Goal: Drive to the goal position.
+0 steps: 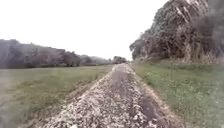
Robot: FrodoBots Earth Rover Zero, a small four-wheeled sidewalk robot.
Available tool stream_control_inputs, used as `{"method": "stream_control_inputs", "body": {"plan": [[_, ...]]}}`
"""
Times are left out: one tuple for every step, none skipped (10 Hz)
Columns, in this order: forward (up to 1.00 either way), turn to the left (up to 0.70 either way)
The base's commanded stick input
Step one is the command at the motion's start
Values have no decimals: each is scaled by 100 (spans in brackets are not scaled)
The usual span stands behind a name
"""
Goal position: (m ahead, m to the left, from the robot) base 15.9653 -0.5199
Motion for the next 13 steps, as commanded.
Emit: {"method": "stream_control_inputs", "body": {"plan": [[0, 0], [0, 0], [0, 0], [0, 0], [-3, 0], [-5, 0], [-5, 0], [-2, -3], [52, -15], [85, -34], [85, -34], [85, -34], [85, -34]]}}
